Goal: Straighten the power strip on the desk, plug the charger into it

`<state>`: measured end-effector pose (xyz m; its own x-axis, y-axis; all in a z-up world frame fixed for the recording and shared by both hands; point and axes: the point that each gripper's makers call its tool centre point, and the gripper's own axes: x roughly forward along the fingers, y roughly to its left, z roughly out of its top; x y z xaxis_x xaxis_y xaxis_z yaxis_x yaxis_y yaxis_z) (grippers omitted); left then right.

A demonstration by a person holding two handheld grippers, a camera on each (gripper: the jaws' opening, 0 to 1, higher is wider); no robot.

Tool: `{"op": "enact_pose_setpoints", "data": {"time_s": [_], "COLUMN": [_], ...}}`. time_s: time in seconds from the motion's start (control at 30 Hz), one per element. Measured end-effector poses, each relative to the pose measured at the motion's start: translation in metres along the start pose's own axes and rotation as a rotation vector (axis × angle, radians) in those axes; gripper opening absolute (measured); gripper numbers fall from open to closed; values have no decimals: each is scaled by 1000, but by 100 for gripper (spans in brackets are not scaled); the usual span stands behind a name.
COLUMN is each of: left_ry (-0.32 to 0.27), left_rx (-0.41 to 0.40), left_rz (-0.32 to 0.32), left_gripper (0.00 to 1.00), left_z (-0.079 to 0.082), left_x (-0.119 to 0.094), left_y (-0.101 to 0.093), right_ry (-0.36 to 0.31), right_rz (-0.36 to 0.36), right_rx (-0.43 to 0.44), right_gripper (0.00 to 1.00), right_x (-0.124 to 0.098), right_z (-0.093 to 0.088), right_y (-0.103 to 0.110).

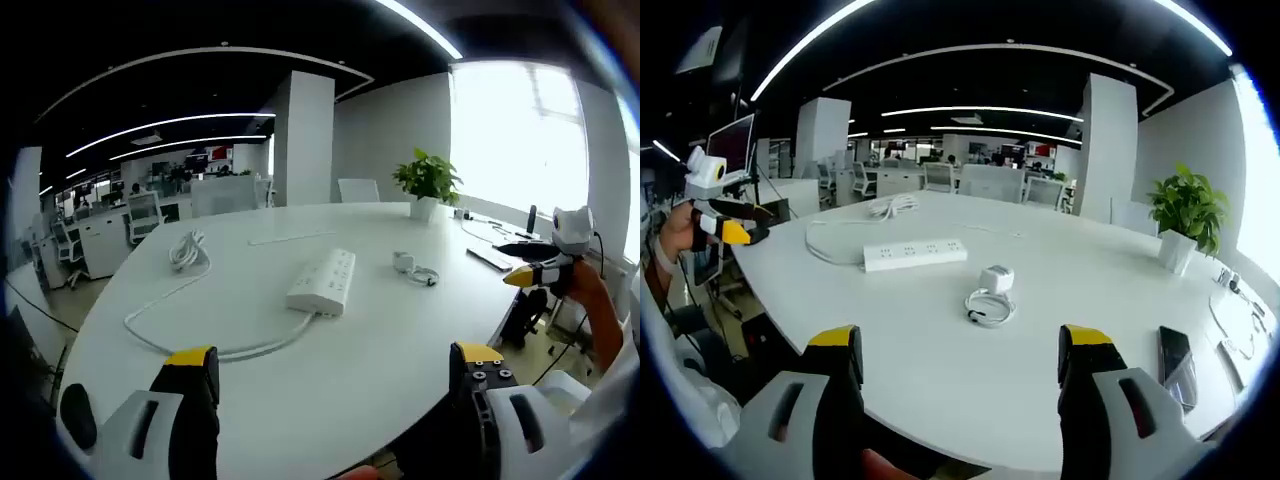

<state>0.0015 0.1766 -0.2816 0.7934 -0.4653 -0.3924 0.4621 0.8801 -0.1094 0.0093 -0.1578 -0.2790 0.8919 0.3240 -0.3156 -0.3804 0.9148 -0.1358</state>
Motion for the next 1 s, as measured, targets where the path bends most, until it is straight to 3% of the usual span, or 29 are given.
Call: {"op": "enact_pose_setpoints", "data": {"time_s": [0.27, 0.53, 0.73, 1.0], "left_ry": [14, -4, 17, 16], "left_rx": [-20, -36, -33, -32], "left_rz": [17, 21, 26, 30], "left_gripper": [96, 96, 96, 96], "left_z": [-4, -2, -9, -7], "left_x": [2, 0, 0, -2], "left_y": [9, 12, 14, 14], "right_ry": [-30, -25, -13, -20], "right_rz": [10, 4, 15, 17], "right_rx": [-3, -20, -26, -15], "right_gripper": [78, 77, 76, 76], "right_x": [7, 11, 14, 14], "right_z": [9, 11, 10, 10], "right_y": [4, 7, 10, 9]}}
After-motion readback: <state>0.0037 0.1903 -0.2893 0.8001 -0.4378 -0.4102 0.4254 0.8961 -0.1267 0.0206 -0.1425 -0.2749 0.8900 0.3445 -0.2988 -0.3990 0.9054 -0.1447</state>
